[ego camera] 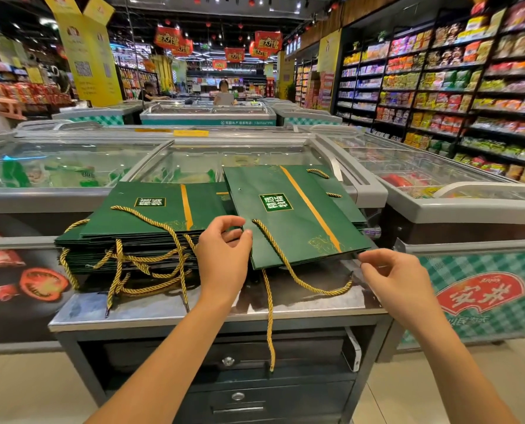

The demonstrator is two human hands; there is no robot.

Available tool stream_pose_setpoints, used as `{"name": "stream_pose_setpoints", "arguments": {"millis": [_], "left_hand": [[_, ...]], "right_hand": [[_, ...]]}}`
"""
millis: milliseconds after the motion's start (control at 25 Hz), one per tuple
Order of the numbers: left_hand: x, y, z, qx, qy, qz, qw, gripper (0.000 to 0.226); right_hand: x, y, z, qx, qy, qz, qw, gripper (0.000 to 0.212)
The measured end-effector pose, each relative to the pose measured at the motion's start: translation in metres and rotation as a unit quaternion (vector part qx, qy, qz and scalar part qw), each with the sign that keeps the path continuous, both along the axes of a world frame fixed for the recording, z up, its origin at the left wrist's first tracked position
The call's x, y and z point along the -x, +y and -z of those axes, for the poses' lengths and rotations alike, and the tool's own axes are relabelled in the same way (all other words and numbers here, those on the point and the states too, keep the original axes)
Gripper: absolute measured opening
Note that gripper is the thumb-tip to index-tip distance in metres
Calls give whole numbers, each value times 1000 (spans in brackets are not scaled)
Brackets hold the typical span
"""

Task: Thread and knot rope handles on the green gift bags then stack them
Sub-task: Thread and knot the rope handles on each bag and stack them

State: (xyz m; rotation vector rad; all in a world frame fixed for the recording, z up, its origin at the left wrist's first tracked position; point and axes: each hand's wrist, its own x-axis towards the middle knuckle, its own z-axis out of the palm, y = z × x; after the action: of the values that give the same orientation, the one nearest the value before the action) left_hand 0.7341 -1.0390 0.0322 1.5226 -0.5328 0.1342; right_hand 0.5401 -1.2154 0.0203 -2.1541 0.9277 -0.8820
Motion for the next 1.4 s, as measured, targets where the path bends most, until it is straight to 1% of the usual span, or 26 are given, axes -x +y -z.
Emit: {"name": "stream_pose_setpoints", "arguments": {"millis": [120, 160, 240, 280, 320, 360, 480, 560, 680, 760, 840, 920, 1000, 1160, 1320, 1400], "left_hand": [[-1, 0, 2, 5, 6, -1, 1000, 20], [0, 0, 2, 6, 8, -2, 1000, 20], [0, 0, 2, 3, 9, -2, 1000, 19], [0, 0, 3, 2, 11, 0, 1000, 19], [0, 1, 3, 4, 13, 4, 1000, 19], [-1, 1, 4, 9, 17, 9, 1000, 20], [0, 2, 5, 27, 32, 21, 999, 20], [2, 3, 6, 34, 33, 27, 999, 21], [7, 8, 6, 44, 27, 36, 998, 22], [13, 14, 8, 50, 30, 47, 997, 24], [19, 21, 12, 45, 36, 64, 996, 26], [22, 28, 14, 23, 49, 83, 995, 31], [23, 34, 15, -2, 64, 99, 993, 36], [25, 42, 14, -61, 58, 122, 989, 44], [23, 42, 10, -149, 67, 173, 971, 52], [20, 41, 7, -160, 73, 167, 970, 47]], "right_hand": [[-1, -1, -3, 60, 70, 4, 996, 11], [-4, 0, -4, 70, 101, -2, 992, 20], [-13, 2, -5, 94, 162, 8, 982, 46], [-17, 4, -4, 108, 188, 24, 976, 52], [-21, 6, -4, 119, 207, 35, 970, 52], [-24, 6, -2, 121, 215, 38, 968, 48], [-20, 5, 4, 96, 167, 1, 981, 22], [-9, 8, 3, 69, 115, -43, 990, 12], [2, 21, -8, -4, -17, -129, 991, 6], [1, 27, -19, -1, -93, -161, 983, 4], [-10, 30, -28, 16, -126, -179, 976, 7], [-31, 32, -34, 6, -128, -199, 971, 9], [-58, 32, -32, -3, -113, -216, 970, 9], [-100, 31, -23, 34, -93, -207, 973, 8], [-110, 34, -18, 59, -109, -183, 975, 9], [-105, 37, -12, 60, -106, -189, 974, 9]]}}
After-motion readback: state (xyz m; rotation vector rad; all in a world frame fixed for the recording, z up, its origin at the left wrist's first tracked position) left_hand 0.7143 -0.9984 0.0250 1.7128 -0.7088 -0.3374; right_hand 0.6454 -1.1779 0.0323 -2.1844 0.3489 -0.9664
